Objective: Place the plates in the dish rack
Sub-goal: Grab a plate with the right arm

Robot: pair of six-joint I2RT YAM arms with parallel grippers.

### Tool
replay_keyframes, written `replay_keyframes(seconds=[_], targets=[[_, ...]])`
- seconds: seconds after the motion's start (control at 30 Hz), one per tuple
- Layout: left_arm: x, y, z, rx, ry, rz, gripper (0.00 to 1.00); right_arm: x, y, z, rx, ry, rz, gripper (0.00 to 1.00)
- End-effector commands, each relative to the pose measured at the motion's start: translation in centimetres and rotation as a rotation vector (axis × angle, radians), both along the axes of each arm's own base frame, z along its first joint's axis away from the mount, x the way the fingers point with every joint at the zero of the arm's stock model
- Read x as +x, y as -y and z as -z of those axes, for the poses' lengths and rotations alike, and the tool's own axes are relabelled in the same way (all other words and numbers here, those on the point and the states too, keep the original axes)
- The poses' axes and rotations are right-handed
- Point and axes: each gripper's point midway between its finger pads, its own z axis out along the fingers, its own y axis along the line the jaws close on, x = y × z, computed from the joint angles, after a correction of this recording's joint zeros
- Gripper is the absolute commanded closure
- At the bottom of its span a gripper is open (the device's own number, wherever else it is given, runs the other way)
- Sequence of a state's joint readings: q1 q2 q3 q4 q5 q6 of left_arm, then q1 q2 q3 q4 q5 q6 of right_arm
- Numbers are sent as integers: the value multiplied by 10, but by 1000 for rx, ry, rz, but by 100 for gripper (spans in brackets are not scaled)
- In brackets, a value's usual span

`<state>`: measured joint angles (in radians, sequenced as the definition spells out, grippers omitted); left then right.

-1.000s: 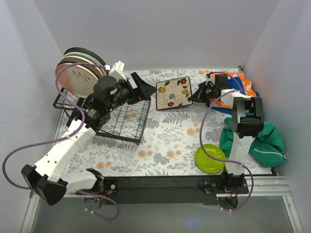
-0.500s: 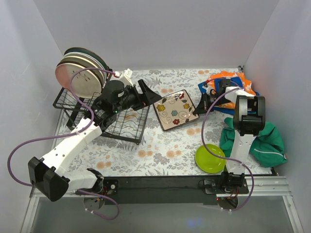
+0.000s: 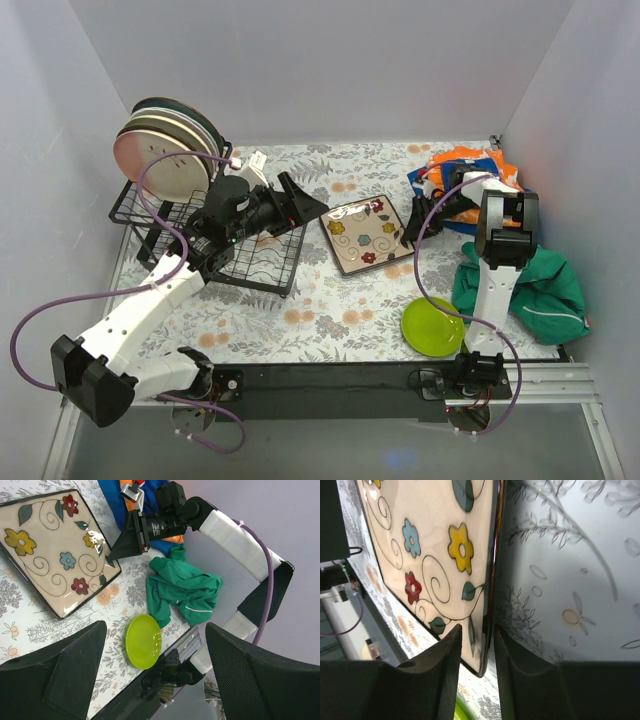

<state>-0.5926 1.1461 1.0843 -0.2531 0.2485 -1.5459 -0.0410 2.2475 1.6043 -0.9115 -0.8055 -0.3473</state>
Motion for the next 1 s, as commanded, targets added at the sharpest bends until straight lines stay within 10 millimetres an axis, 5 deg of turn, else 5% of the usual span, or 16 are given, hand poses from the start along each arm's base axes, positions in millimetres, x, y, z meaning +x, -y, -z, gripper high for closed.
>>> replay_keyframes(seconds=[0.0, 0.23, 0.27, 0.6, 0.7, 0.83, 0.97], targets=[[-8, -5, -8, -28, 16, -3, 21, 26, 19, 27, -121, 99, -61, 60], [-5, -4, -7, -21, 19, -1, 21, 48, 0, 30, -87, 106, -95, 56], [-4, -3, -5, -16, 14, 1, 21, 49, -2, 31, -82, 106, -99, 49], [-1, 1, -2, -9, -4, 8, 21, 63, -32, 34, -86, 115, -119, 51], [0, 3, 0, -12, -16, 12, 21, 65, -32, 35, -103, 102, -94, 60], [0, 7, 5, -17, -45, 20, 21, 66, -32, 32, -70, 80, -64, 91], [-2, 7, 10, -24, -71, 20, 22, 63, -34, 7, 79, 65, -24, 99]])
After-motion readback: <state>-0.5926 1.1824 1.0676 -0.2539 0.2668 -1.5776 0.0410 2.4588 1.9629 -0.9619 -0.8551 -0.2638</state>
